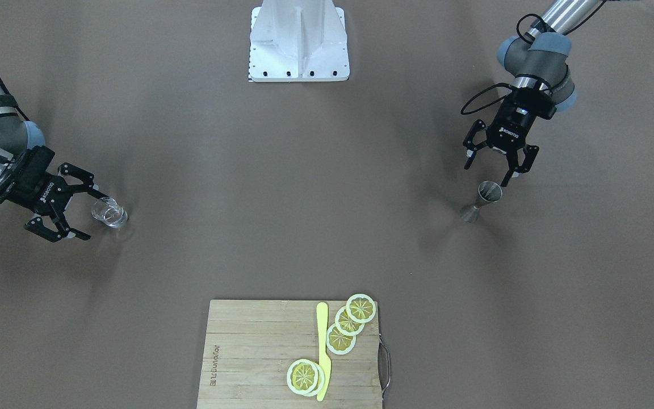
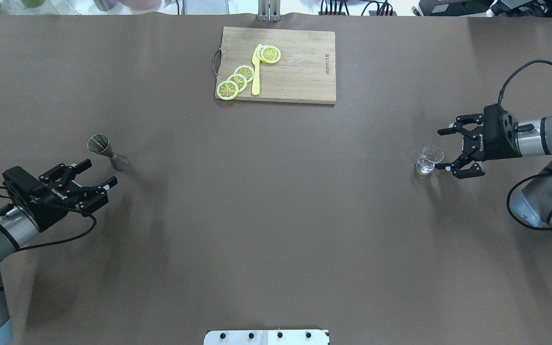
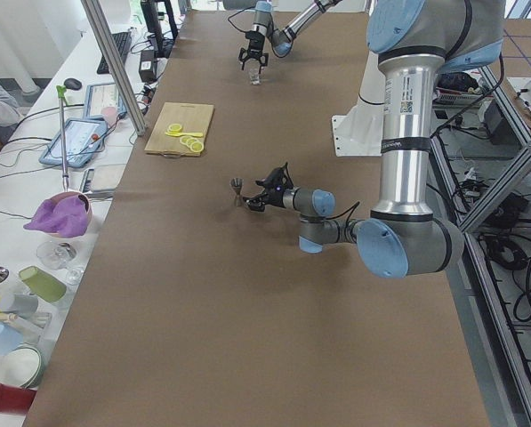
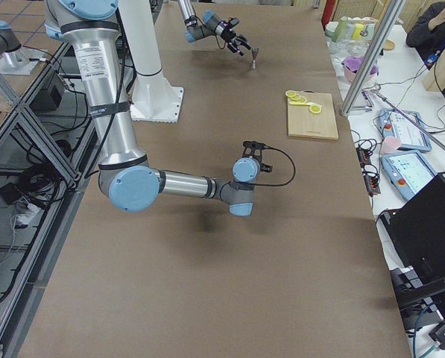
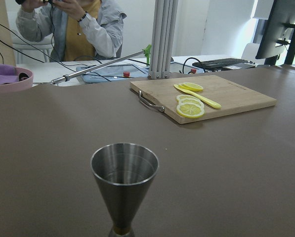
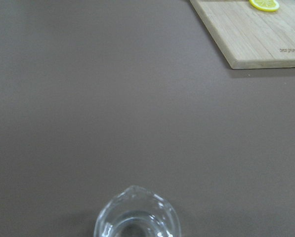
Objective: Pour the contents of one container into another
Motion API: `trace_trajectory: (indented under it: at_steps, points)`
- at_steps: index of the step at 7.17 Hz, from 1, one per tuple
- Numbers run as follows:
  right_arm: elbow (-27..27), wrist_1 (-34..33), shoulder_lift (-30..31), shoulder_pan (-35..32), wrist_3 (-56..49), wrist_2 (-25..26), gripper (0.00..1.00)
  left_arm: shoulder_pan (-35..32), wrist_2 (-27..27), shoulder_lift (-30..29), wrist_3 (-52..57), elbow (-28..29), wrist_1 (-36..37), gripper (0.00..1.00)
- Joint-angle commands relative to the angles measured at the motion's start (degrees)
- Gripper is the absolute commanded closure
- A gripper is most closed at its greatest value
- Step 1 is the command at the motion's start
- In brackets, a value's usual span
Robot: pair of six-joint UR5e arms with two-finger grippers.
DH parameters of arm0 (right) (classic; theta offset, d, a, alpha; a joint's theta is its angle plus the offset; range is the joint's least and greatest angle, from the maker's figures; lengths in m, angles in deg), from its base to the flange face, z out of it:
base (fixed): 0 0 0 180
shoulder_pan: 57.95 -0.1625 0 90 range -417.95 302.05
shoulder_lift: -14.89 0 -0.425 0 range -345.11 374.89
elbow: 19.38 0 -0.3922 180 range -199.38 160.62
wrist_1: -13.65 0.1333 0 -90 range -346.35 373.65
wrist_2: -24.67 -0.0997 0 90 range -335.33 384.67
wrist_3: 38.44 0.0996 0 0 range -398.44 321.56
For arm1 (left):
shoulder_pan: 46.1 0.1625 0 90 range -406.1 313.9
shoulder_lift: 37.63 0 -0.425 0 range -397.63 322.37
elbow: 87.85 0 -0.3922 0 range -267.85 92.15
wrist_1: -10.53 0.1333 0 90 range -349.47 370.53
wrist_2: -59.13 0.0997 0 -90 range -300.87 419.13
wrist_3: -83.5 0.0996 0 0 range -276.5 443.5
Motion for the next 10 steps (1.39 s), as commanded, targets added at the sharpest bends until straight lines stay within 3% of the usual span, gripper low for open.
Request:
trace_trajectory:
  at_steps: [1,5,8,10]
  points:
    - [0.07,2.27,0.95,0.98,0.59,0.01,0.05,1.09,6.48,0.46,-7.19,-1.81,8.23,0.09]
    - [1.04,4.92,0.78,2.56,2.27,3.25,0.05,1.97,8.34,-3.13,-9.88,-1.12,9.15,0.1]
    - [2.09,5.36,0.25,3.35,2.27,4.31,0.06,2.33,13.6,-6.38,-12.5,1.77,15.38,0.11]
    - [2.18,5.36,0.08,3.35,2.36,4.4,0.06,2.33,13.61,-6.92,-13.92,2.31,17.59,0.11]
